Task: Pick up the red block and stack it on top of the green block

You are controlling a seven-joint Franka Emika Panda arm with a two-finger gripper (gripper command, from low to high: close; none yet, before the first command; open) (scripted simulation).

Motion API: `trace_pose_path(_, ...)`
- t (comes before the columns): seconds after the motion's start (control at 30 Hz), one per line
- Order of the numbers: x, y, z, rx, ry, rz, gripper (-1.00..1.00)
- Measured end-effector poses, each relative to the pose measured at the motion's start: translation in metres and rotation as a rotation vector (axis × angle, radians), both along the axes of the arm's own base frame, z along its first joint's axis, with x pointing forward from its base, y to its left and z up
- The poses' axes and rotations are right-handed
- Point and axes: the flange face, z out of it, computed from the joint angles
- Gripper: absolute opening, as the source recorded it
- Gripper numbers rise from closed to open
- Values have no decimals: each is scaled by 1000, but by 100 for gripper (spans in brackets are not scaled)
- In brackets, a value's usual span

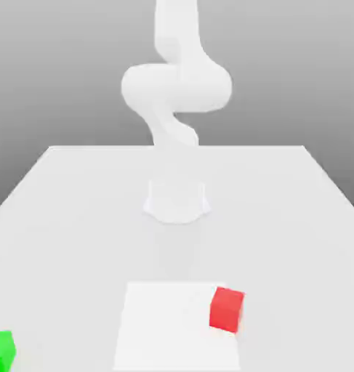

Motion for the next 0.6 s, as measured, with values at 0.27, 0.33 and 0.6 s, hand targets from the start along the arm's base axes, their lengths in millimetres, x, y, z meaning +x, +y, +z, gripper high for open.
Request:
trace_pose_path(0.27,67,35,-177,91,281,-89,0)
trace_pose_path(0.33,72,44,-222,103,350,-116,0)
trace_pose_path(0.6,44,75,-393,108,616,-238,0)
